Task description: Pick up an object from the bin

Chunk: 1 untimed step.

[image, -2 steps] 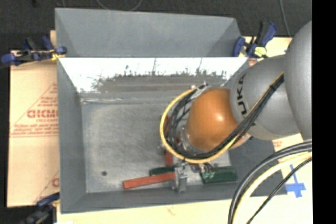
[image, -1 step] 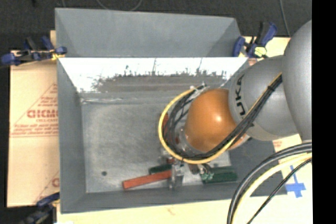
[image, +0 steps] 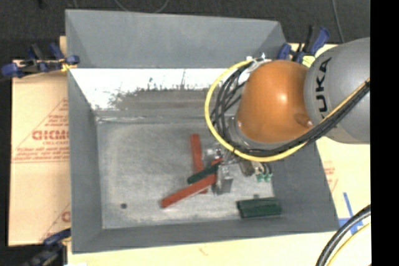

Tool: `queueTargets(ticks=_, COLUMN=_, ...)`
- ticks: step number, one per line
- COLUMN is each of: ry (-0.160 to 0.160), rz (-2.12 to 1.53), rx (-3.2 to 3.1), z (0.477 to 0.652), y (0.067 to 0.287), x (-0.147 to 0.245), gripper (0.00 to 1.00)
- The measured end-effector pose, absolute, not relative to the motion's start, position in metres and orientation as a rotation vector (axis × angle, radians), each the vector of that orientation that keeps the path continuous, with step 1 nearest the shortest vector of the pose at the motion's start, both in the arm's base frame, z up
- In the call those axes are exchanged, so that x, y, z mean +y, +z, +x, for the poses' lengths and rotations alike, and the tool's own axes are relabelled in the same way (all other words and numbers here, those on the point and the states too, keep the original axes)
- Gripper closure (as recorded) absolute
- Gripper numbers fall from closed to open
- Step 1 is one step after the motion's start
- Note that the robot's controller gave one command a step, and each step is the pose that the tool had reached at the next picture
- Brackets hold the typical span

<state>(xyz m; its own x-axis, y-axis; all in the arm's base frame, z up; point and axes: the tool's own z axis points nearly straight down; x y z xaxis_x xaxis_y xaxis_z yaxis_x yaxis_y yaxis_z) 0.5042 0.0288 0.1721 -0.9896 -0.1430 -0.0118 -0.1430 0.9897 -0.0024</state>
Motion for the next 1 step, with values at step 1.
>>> queueTargets(ticks=1, ry=-0.005, rz=-0.217, rx=3.121, z=0.5134, y=0.2630, x=-0.0012, gripper=1.00)
